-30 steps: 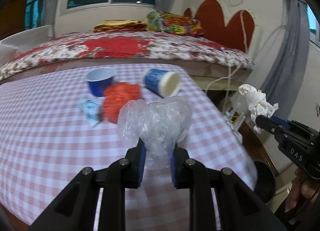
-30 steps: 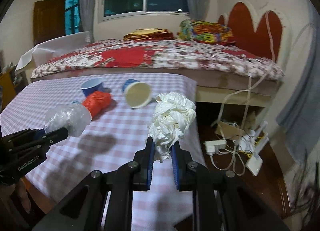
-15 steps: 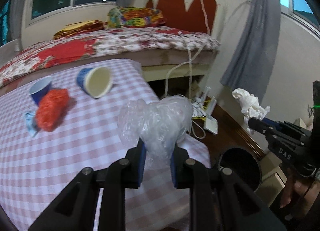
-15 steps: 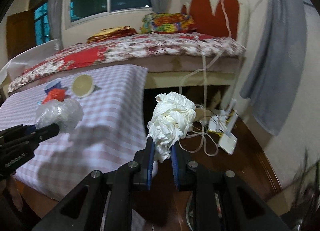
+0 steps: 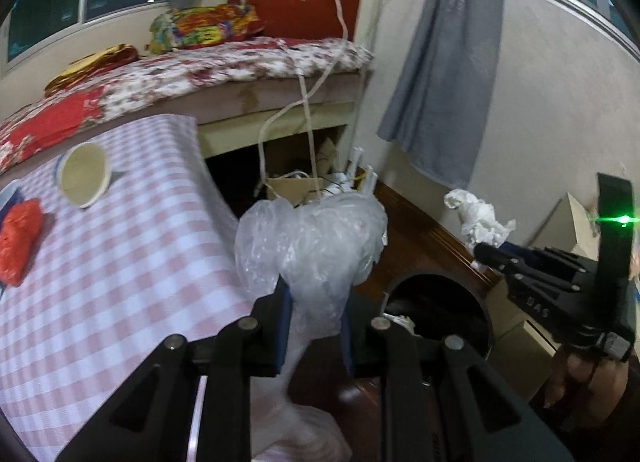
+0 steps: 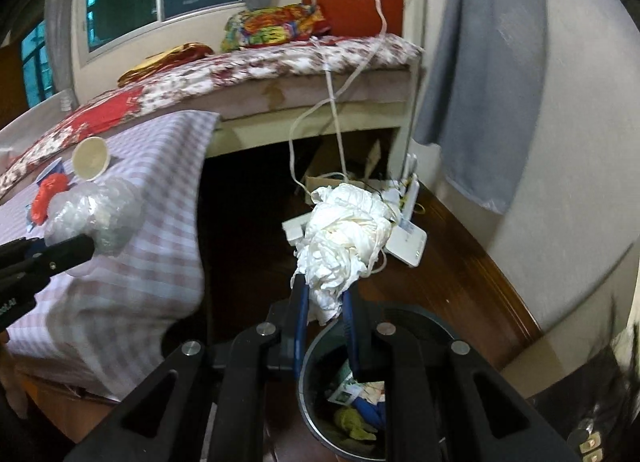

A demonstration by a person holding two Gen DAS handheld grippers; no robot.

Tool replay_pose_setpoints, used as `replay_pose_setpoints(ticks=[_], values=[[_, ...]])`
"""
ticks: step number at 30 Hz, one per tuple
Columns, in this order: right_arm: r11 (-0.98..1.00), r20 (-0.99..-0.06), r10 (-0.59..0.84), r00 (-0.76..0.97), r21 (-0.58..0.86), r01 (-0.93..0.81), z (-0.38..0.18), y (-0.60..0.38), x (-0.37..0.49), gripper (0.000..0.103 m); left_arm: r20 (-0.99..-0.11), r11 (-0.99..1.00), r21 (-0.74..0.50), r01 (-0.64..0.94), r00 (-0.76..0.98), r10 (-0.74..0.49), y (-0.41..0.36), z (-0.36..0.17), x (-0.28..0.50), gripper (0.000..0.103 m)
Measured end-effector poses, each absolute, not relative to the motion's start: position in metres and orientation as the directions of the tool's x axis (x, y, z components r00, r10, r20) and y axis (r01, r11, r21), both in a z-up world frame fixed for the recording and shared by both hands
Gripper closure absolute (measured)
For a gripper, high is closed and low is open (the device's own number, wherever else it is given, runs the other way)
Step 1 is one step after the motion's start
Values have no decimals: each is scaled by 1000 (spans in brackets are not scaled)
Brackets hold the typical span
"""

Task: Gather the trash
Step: 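Carry the plastic bag and white tissue over the black bin with both tools, then open both tools to drop the plastic bag and tissue into the bin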

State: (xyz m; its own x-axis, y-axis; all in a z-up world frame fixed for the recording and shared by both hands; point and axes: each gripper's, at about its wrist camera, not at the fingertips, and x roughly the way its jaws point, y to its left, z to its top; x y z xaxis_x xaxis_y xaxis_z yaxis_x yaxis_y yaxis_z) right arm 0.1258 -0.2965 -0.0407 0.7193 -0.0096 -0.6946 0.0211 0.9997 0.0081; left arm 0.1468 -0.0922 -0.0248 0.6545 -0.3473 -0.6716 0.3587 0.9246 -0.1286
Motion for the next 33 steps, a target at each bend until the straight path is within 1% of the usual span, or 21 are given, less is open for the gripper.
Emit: replay_pose_setpoints(ticks=[3,8,18,26,33], values=[[996,-722,-4,692,57,66,-55,-317,125,85,-687,910,-138,392,623,-373,-110,-35,146,80],[990,-749,-19,662,77,115,-66,-337,131,85,-718,881,-140,453,566,-405,-139,-54,145,80],[995,-834,-47,549,8,98,-104,-339,130,85,-758,850,-164,501,488,-434,-169,-81,154,80],[994,-886,-47,461,3,107,-128,-357,124,85,-805,815,-193,546,386,-450,-202,-116,161,80],[992,-911,-49,409,3,125,-149,-370,120,85,-833,795,-216,567,318,-453,-223,-145,166,80]])
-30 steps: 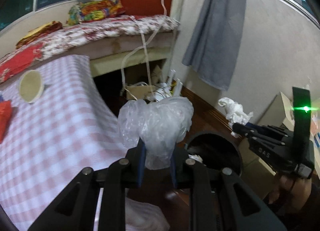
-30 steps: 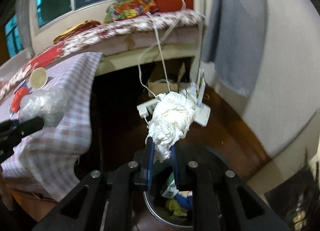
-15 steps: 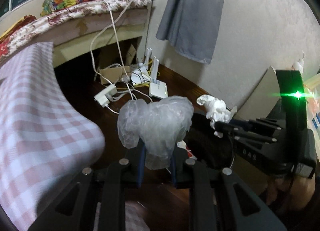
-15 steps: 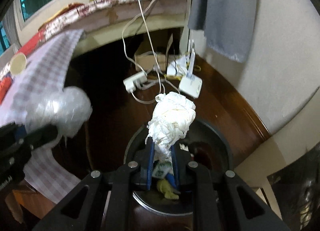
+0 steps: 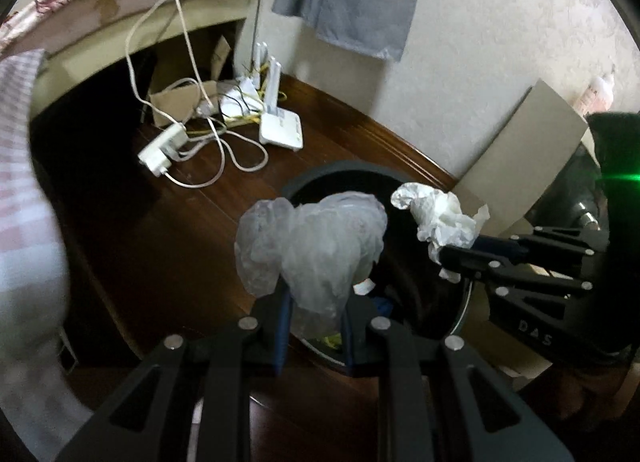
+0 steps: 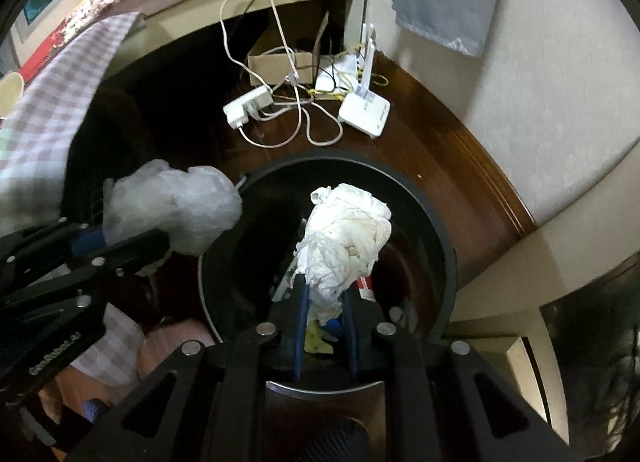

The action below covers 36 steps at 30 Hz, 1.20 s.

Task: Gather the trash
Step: 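Open both tools to drop the plastic bag and tissue into the bin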

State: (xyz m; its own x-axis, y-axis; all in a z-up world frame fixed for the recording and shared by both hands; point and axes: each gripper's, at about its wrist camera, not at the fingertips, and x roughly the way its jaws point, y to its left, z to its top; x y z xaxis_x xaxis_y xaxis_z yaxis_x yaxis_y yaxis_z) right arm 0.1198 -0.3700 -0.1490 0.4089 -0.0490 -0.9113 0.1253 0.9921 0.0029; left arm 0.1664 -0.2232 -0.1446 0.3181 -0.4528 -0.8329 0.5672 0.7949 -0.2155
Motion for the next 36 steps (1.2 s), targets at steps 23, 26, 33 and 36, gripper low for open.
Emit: replay_pose_setpoints(ticks=[23,26,33,36], values=[[969,-922,-176,345,-102,223,-160,-396,118,11,-862,844,-127,520,364,-354,-221,-152,170,13],[971,-921,-170,351,-95,220,-158,-395,118,11,-864,849,-117,515,369,-343,-217,-153,170,14],[977,-916,-160,368,-93,192,-147,-384,113,11,-861,854,-98,511,388,-330,-212,-140,165,14],[979,-903,-160,398,-92,183,-133,-379,109,11,-845,861,-92,501,418,-334,-204,-123,158,13]])
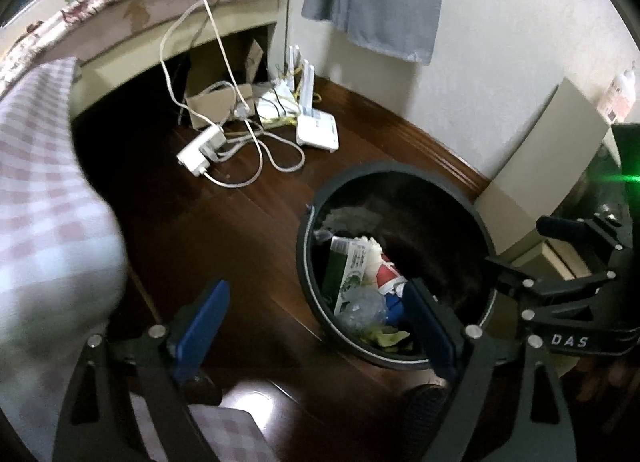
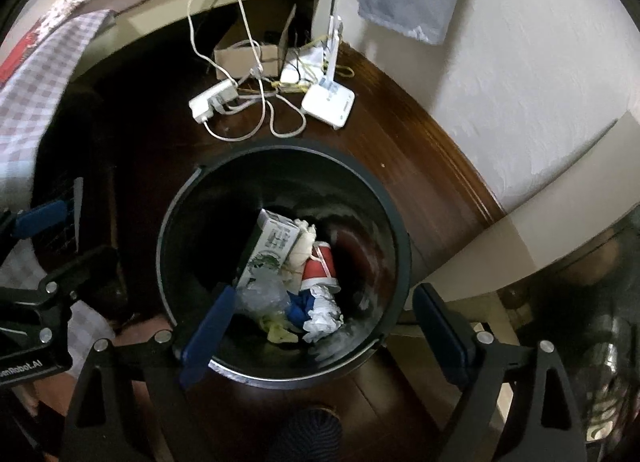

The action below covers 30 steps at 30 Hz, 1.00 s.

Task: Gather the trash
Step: 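Open both tools to drop the plastic bag and tissue into the bin, then move both tools back toward the table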

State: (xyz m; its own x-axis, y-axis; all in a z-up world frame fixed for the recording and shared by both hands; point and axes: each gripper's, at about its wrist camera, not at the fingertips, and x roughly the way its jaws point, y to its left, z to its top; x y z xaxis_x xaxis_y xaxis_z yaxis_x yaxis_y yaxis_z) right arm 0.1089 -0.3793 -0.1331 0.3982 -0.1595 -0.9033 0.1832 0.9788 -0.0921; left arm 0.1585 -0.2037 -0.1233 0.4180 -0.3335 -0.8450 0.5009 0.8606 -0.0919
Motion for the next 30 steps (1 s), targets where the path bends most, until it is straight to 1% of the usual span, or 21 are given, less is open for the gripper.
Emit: replay_pose_setpoints(ticks=[6,10,13,19,24,30], values=[[981,-858,-155,490,-73,182,-93,-367,106,11,-795,890,-67,451,515,-321,-181,-83,146,13],[978,-825,-171,538,-74,197,-66,-358,108,11,-758,903,-77,423,564,-329,-166,-59,141,13],[979,-797,-150,584,-35,203,-44,-350,107,11,-729,914,-72,399,604,-321,-152,-40,137,13],[992,-735,-103,671,-27,122,-6,-311,111,11,-684,942,-94,323,666,-297,-113,-16,133,13],[999,-705,-32,708,-14,31,9,-271,123,11,-663,970,-73,233,715,-222,-74,-10,134,14],[995,-681,72,729,-3,-101,21,-210,139,11,-646,994,-61,86,756,-105,-5,-7,131,13]])
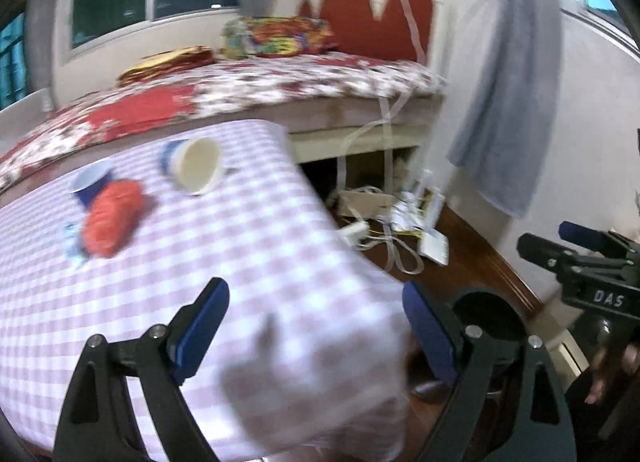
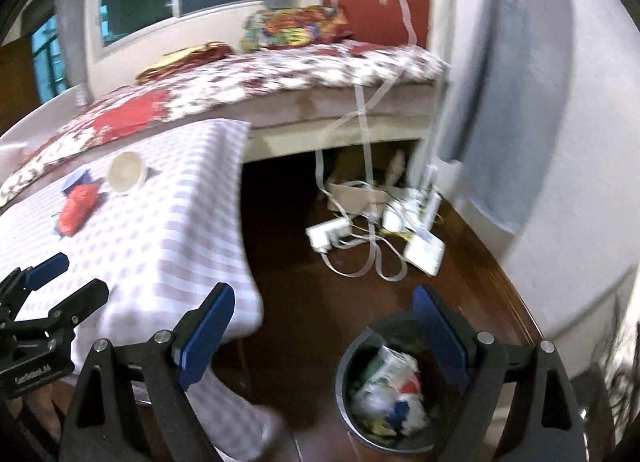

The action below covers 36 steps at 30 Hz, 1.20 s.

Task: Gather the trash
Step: 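Move both tools back toward the table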

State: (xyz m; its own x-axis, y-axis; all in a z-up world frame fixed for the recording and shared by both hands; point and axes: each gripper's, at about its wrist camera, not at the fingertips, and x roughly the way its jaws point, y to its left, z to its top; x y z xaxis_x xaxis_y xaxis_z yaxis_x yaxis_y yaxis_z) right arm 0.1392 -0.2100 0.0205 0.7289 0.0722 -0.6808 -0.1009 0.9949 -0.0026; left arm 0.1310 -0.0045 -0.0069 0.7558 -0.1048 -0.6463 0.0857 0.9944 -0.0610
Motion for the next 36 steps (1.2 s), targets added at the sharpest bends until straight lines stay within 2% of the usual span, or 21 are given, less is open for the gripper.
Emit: replay_pose_setpoints(ticks=[10,15,25,29,32,36], values=[[950,-649,248,719,17,-312,34,-103,167,11,-641,988,-48,-144,764,80,107,-7,121,14],[917,-640,329,695,41,-396,39,-58,185,11,-651,970,-66,-233,747,136,155,-12,120,21],[868,-647,390,655,21,-497,38,13,214,12,-667,949,-101,-299,728,159,211,-20,141,28],[854,-660,390,642,0,-520,29,33,224,19,-671,950,-109,-293,727,148,218,-24,153,29],[854,-667,391,634,6,-520,23,41,236,19,-675,952,-114,-283,725,135,219,-26,163,30],[851,-688,389,612,13,-526,15,56,260,25,-704,953,-121,-279,700,116,226,-35,185,35]])
